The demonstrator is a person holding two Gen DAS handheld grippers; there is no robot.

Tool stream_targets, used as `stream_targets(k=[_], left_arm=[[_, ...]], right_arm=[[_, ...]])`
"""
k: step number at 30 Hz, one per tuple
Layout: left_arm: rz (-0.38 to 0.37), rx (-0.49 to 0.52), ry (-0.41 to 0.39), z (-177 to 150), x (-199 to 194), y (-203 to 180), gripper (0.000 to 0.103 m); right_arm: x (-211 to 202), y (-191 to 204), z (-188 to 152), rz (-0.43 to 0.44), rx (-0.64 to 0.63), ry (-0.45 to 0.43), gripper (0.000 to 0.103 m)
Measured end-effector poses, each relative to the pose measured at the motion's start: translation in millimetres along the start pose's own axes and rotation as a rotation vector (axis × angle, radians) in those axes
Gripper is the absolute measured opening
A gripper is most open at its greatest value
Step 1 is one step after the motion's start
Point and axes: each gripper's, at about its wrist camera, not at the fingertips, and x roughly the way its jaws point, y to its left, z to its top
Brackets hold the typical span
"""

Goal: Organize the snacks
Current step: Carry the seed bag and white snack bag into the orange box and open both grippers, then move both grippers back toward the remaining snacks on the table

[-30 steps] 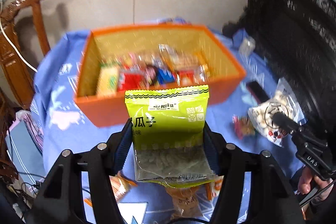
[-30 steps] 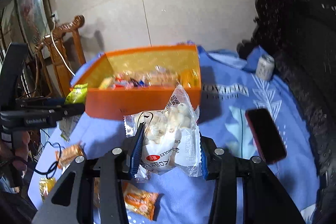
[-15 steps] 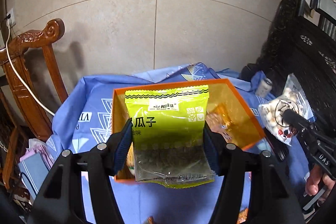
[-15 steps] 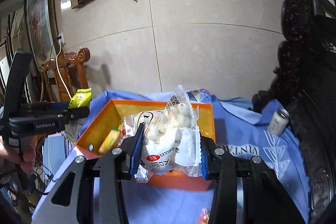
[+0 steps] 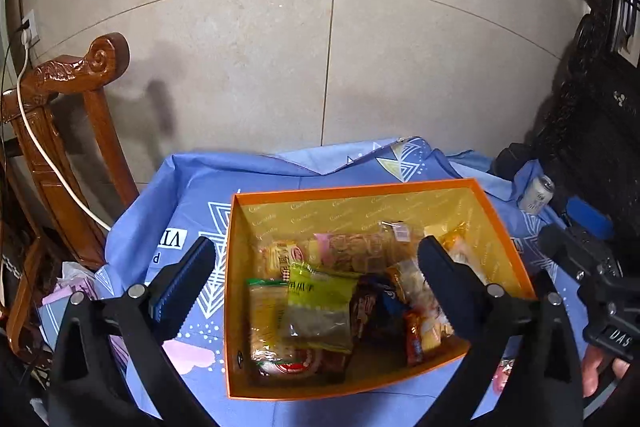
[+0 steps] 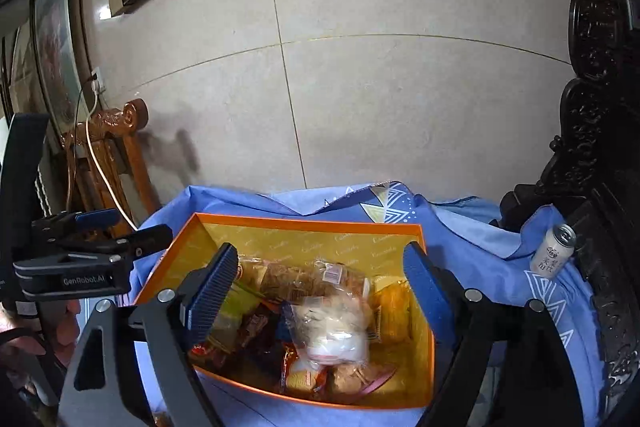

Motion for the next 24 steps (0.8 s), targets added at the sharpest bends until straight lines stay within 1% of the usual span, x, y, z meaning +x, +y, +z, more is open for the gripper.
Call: stream_targets(k=[4, 10, 13, 15, 18, 21, 24], left_arm=[[0.003, 0.01, 0.009, -4, -2, -2, 0.099], [-0.014, 0.014, 0.012, -11, -15, -8, 0.099], [-0.022, 0.014, 0.019, -18, -22, -10, 0.099], [-0.035, 0.011, 0.02, -28, -28, -11, 0.099], [-0.047, 0.015, 0.023, -48, -35, -13, 0.099], [-0.065, 0.015, 0.034, -68, -40, -15, 0.099], [-0.081, 0.028, 0.063, -88, -42, -18, 0.099]], right_arm=[[-5, 2, -4, -0.004, -0.011, 0.005, 0.085], [-21, -1, -11, -0.014, -0.01, 0.002, 0.085], [-36, -9, -22, -0.022, -0.015, 0.008, 0.085], [-45, -18, -33, -0.019, -0.011, 0.024, 0.085], [-51, -36, -58, -0.04, -0.001, 0.085, 0.085], [-52, -49, -94, -0.072, -0.009, 0.164, 0.085], [-45, -58, -133, -0.092, -0.003, 0.254, 0.085]])
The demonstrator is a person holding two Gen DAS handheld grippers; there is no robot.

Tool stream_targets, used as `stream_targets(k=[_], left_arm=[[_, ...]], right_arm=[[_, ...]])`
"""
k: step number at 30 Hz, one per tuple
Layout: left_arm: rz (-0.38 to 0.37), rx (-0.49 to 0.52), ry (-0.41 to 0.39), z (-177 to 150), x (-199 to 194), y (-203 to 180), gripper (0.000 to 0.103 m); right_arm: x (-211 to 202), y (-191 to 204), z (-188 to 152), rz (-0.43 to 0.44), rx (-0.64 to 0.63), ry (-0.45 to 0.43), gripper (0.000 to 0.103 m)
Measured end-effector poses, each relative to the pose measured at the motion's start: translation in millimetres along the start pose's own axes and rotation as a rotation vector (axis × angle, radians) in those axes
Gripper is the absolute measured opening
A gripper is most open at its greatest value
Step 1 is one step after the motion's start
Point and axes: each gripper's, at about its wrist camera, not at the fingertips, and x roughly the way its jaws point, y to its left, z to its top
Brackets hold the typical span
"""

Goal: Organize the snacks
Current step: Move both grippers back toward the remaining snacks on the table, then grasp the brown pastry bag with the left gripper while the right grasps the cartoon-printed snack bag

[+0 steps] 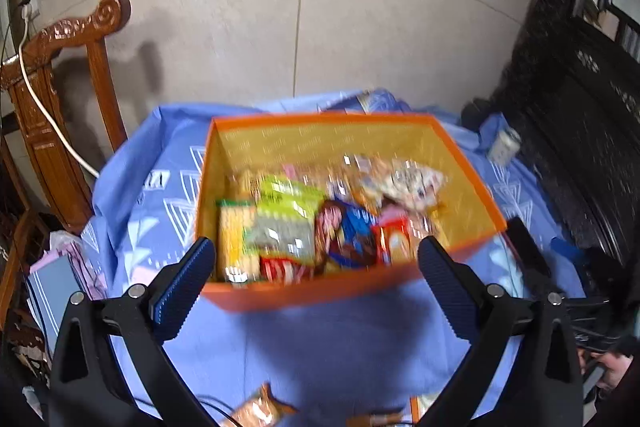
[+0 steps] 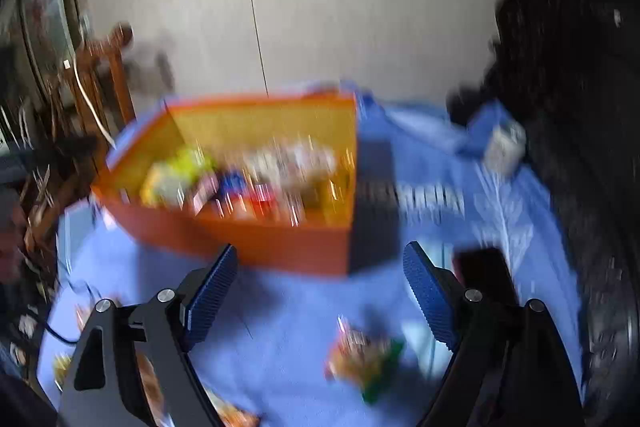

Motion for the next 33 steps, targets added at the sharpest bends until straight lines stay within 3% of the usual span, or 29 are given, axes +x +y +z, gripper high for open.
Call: stream_targets(k=[5, 14, 17, 19, 24, 28, 33], left_arm=[[0.004, 0.042, 0.054, -33, 1, -8, 0.099], [0.032, 0.013, 0.093, -58, -3, 9, 0.099], [0.051, 0.006, 0.097, -61, -5, 19, 0.099], [0.041, 0.002, 0.107, -66, -6, 24, 0.099], [-0.05, 0.086, 0.132, -89, -15, 14, 0.099], [-0.214, 0.247, 0.22, -124, -18, -19, 0.099], [-0.291, 0.368, 0.318, -161, -10, -51, 0.099]], right_arm=[[34, -11, -40, -0.034, 0.045, 0.113, 0.086], [78, -12, -66, -0.077, 0.061, 0.218, 0.085], [82, -11, -71, -0.089, 0.04, 0.227, 0.062], [80, -9, -73, -0.092, 0.022, 0.216, 0.054], [68, -8, -70, -0.096, 0.029, 0.188, 0.049], [57, -9, -66, -0.094, 0.06, 0.162, 0.049], [45, -10, -57, -0.078, 0.099, 0.127, 0.049]])
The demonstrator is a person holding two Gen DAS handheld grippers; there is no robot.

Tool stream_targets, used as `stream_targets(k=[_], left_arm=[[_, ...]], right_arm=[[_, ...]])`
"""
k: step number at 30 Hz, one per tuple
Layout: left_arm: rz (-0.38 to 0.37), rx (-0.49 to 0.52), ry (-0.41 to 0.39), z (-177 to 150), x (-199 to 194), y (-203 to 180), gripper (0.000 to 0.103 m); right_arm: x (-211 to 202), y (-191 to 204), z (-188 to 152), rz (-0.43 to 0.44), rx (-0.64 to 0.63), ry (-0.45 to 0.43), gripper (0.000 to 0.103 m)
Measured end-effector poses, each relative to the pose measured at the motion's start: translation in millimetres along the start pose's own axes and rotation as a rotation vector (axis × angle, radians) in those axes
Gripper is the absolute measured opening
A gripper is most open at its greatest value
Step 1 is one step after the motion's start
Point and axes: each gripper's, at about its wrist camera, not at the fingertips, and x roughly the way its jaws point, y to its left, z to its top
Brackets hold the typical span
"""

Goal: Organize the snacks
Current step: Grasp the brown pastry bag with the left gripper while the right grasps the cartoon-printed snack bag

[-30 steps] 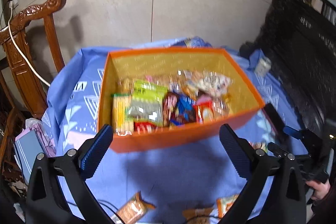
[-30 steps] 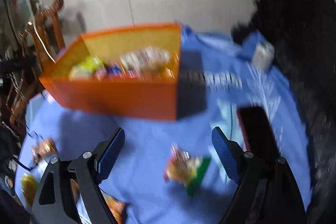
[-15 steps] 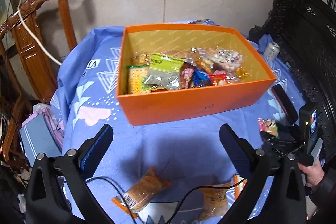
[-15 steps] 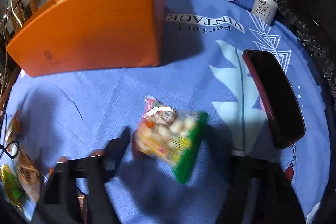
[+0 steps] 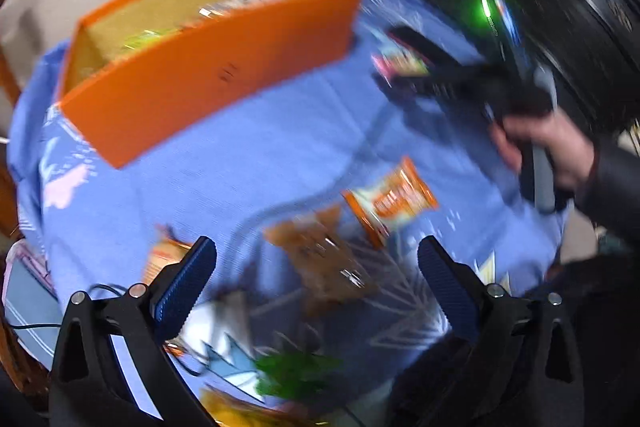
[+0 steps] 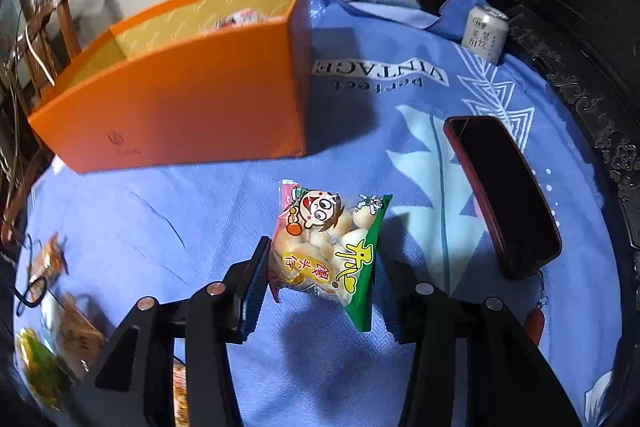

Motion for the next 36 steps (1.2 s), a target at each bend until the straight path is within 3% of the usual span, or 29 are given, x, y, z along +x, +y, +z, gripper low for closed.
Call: stream_targets(k=[5, 10, 12, 17, 20, 23, 29, 36], left_arm=[[0.004, -0.012, 0.08, -7, 34, -6, 0.098], [-0.048, -0.035, 0.129, -13, 54, -8, 0.097], [-0.043, -0.043, 0.141, -14, 60, -6, 0.092], [-0.014, -0.066, 0.177, -14, 78, 0, 0.065], [-0.018, -0.063, 0.159, -15, 78, 0, 0.062], [-0.07, -0.104, 0.135, -19, 70, 10, 0.055], [-0.119, -0.169, 0.058, -26, 37, 36, 0.055], [-0.078, -0.134, 0.102, -23, 52, 27, 0.057]], right_arm=[[-12, 5, 4, 0.008, -0.003, -0.032, 0.049], [-19, 8, 3, 0.014, 0.009, -0.04, 0.049], [-22, 8, 3, 0.016, 0.015, -0.046, 0.049], [-27, 13, 0, 0.017, 0.005, -0.056, 0.05], [-30, 14, -1, 0.021, 0.009, -0.061, 0.05], [-31, 13, 0, 0.023, 0.015, -0.067, 0.05], [-34, 10, 1, 0.03, 0.035, -0.081, 0.05], [-35, 10, 1, 0.036, 0.039, -0.084, 0.05]])
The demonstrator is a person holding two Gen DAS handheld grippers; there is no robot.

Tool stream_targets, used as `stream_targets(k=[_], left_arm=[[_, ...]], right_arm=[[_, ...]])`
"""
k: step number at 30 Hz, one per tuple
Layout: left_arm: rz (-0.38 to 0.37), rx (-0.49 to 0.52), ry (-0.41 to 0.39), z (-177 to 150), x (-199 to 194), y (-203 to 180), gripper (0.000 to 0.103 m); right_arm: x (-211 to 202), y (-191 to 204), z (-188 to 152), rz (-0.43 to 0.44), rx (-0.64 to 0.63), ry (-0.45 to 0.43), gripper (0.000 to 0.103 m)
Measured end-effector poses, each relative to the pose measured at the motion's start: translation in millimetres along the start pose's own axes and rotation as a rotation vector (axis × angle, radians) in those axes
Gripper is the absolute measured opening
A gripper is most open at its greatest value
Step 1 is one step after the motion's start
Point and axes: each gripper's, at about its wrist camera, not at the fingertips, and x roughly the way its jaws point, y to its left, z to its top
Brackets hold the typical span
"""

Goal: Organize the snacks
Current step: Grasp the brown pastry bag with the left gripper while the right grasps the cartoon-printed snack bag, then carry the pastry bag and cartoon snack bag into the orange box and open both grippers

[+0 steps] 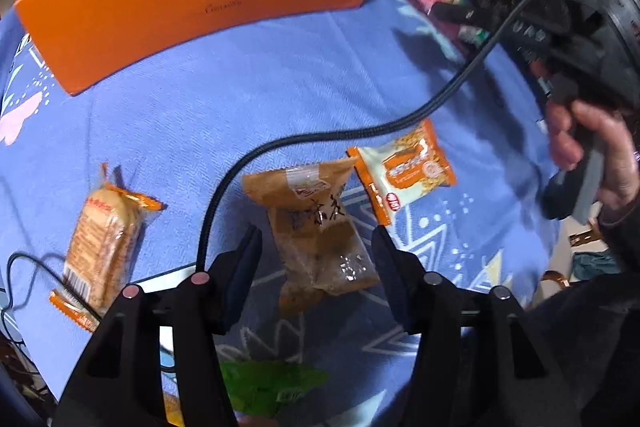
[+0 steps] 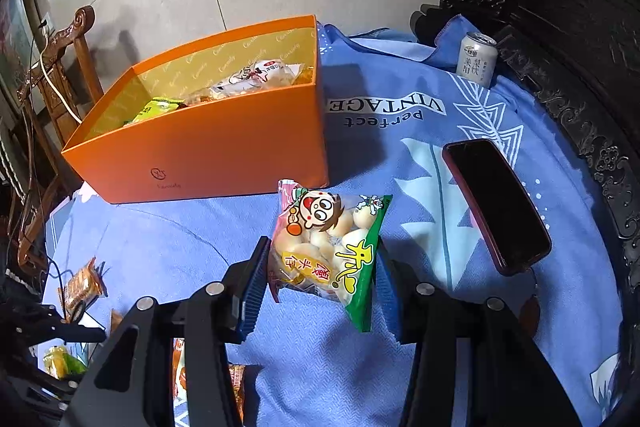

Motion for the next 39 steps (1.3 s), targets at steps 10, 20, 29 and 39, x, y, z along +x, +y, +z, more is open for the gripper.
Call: stream_targets(k=[10, 20, 29, 39], left_arm=[[0.118, 0.07, 0.031, 9, 31, -21, 0.04], [0.019, 0.089, -0.03, -3, -10, -16, 0.038], [-0.061, 0.166, -0.147, -4, -83, -18, 0.038], [0.051, 0.056, -0.327, 39, -153, 15, 0.038]], right_arm=[[-3, 2, -1, 0.004, -0.008, -0.008, 0.05], [-9, 2, 3, 0.005, -0.014, -0.02, 0.05], [-12, -1, 10, -0.015, -0.027, -0.028, 0.05], [-49, 24, 36, 0.053, -0.09, -0.134, 0.05]])
